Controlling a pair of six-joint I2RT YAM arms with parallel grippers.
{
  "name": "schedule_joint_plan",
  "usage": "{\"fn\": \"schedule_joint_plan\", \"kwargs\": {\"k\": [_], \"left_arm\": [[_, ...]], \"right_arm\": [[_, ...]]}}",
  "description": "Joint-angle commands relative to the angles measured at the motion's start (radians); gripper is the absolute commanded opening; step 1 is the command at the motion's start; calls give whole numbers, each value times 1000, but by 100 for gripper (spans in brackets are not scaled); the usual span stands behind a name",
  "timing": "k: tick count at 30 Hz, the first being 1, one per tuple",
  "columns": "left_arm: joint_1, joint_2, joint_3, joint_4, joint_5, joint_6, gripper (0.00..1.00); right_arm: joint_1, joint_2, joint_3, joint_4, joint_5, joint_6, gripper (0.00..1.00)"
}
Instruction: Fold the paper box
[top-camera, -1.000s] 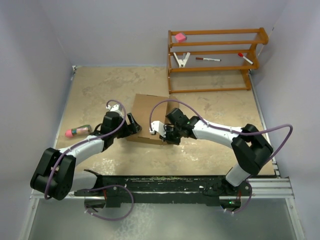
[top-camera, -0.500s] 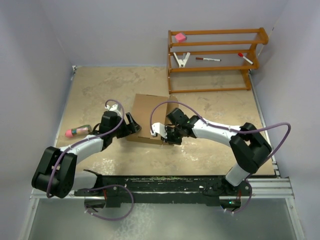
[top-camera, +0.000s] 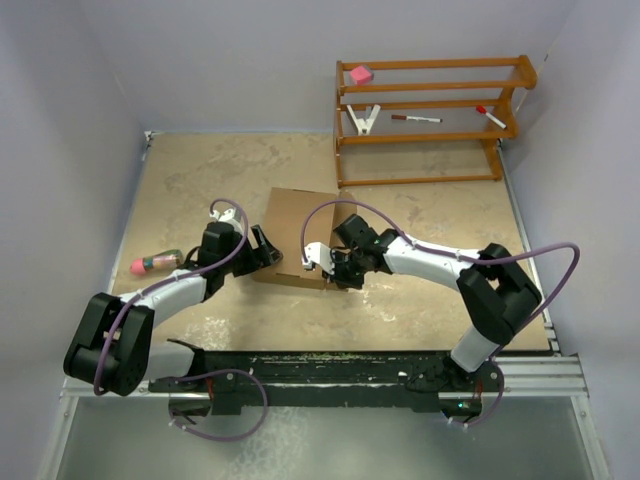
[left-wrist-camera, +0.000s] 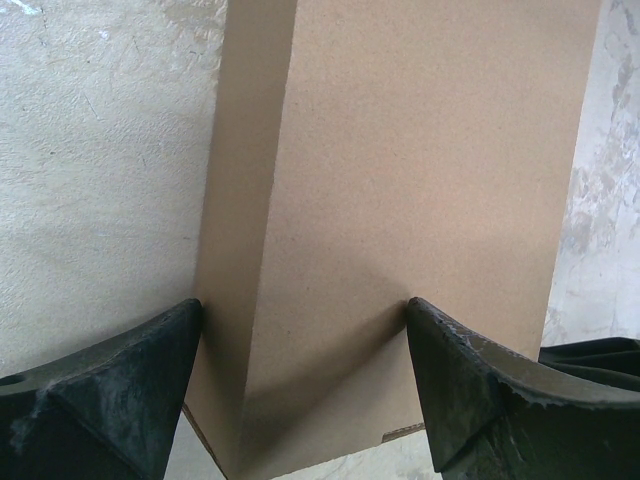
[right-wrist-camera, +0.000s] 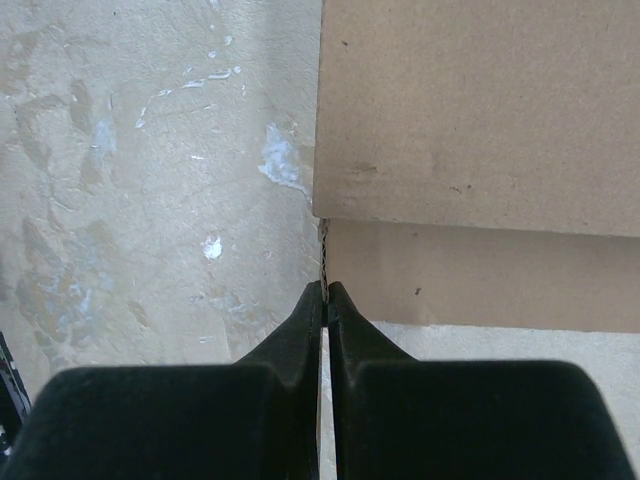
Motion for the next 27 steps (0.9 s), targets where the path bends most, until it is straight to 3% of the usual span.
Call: {"fn": "schedule_joint_plan", "kwargs": {"k": [1, 15, 27], "left_arm": [[-1, 20, -13, -52, 28, 15, 84], [-1, 22, -10, -55, 32, 13, 84], [-2, 28, -1, -59, 41, 20, 84]], "right_arm": [[3, -39, 40, 46, -55, 16, 0], [18, -93, 32, 85, -76, 15, 0], [36, -45, 63, 56, -93, 35, 0]]}}
